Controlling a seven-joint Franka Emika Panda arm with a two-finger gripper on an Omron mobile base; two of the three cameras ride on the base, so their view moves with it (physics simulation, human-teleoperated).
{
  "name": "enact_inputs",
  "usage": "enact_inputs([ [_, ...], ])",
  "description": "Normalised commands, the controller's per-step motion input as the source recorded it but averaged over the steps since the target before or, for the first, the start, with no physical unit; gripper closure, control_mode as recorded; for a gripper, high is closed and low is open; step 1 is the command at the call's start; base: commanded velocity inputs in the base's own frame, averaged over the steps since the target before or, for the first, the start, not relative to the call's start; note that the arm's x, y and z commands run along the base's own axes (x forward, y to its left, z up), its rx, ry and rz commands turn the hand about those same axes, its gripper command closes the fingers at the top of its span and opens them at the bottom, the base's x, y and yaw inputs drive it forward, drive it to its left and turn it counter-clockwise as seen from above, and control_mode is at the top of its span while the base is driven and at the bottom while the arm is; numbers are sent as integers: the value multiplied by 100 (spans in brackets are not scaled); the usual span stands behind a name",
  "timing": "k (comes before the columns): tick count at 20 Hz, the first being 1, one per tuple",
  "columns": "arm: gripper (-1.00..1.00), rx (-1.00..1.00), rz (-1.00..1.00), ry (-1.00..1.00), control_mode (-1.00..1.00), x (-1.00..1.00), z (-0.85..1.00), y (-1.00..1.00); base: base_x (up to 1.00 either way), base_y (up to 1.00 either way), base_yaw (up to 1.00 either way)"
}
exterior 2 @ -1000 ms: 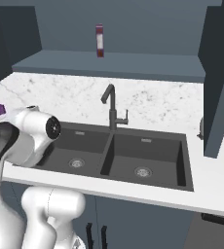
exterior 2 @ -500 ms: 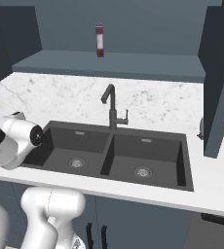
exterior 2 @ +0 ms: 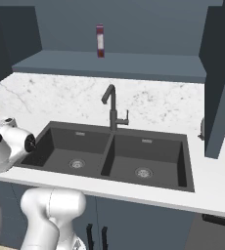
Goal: Pick the cereal and place it on the digital scale for weighing, and close the cabinet.
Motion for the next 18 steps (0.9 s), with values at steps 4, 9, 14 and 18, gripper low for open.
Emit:
enact_inputs([
  [4,100,10,12,0,-100,18,-17,28,0,0,0],
  [9,100,2,5,-2,-100,33,-17,44,0,0,0],
  [14,100,0,0,-1,-100,30,0,20,0,0,0],
  [18,100,0,0,0,-100,39,0,21,0,0,0],
])
